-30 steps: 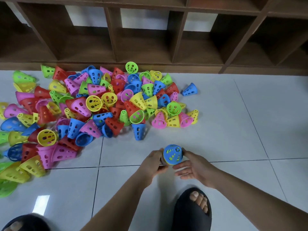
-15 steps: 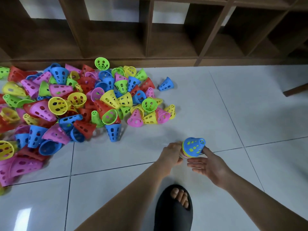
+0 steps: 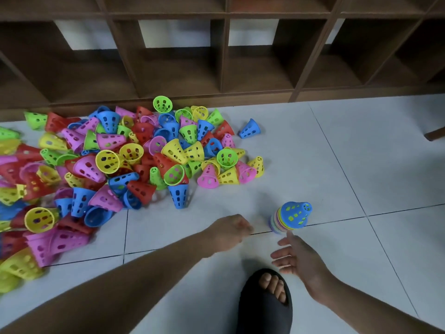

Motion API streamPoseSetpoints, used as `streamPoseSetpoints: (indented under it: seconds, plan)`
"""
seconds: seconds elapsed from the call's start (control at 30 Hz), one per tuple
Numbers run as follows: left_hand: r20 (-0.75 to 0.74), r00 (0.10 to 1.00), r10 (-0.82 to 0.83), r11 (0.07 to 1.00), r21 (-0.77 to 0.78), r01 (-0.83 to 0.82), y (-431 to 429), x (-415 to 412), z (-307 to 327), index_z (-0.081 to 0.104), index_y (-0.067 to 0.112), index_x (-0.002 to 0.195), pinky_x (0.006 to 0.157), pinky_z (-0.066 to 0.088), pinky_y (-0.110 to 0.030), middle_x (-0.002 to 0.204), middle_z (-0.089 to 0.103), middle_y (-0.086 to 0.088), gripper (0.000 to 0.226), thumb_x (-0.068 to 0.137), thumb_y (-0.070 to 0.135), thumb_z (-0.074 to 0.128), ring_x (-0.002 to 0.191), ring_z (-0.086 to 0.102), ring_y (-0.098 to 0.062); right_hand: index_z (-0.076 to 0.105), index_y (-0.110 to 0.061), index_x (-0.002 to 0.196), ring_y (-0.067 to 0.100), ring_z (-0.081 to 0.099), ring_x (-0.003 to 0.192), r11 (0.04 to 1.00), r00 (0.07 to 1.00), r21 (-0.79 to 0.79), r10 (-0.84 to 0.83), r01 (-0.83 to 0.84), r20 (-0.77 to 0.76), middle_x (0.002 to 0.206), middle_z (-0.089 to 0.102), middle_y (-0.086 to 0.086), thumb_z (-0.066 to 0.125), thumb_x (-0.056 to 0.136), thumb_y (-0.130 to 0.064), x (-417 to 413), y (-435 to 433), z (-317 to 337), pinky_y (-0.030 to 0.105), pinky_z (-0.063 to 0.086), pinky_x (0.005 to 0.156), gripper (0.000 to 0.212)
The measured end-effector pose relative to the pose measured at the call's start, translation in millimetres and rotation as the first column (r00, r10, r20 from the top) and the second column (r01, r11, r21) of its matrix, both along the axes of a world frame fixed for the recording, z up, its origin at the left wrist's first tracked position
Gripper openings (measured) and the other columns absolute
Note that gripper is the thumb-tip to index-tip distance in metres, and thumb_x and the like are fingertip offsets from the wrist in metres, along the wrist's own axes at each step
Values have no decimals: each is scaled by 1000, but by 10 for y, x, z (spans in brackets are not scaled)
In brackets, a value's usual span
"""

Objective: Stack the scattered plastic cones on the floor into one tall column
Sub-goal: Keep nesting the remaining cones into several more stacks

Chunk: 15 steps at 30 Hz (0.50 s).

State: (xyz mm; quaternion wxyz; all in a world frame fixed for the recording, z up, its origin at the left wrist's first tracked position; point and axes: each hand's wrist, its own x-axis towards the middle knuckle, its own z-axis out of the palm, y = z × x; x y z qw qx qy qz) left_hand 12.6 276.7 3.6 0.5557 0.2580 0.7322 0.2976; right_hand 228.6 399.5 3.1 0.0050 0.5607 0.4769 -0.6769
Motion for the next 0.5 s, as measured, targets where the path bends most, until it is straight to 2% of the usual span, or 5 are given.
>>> streamPoseSetpoints:
  seconds: [0.07,0.1,0.2,0.3,0.5]
  plan:
    - [-69,997,-24,1000,-11,23,-248,-249,224,72,29,111,98,60,-43,113,73,5,32,92,54,66,104,71,-17,63,1,114,31,72,74,997,997,24,77,-76,-14,99,75,30,49,109,-43,-140,-117,98,38,54,68,47]
    - [-83,996,-28,1000,-11,28,-381,-355,335,72,31,108,95,61,-41,113,73,5,31,89,55,67,103,72,-16,63,1,114,30,71,72,993,993,36,112,-111,-24,99,74,30,50,109,-41,-217,-170,147,37,53,66,44]
    - [-145,985,-92,996,-9,91,-814,-601,670,72,28,109,79,59,-31,111,74,5,22,98,46,69,97,73,-12,64,1,112,28,68,71,977,976,64,206,-202,-65,97,74,28,53,109,-37,-482,-331,320,33,50,62,39]
    - [-225,967,-120,992,-56,110,-1272,-843,1027,72,27,111,76,57,-26,109,76,3,24,100,48,67,100,74,-12,63,1,112,28,68,72,945,945,118,317,-306,-84,90,75,18,53,109,-32,-785,-532,507,32,47,61,35]
    - [-368,925,-91,994,-82,65,-2372,-1376,1754,73,34,104,70,59,-25,100,77,10,12,101,44,66,89,74,-1,65,1,111,27,69,74,802,810,201,583,-562,-64,94,77,20,49,111,-34,-1342,-1039,972,34,49,64,38]
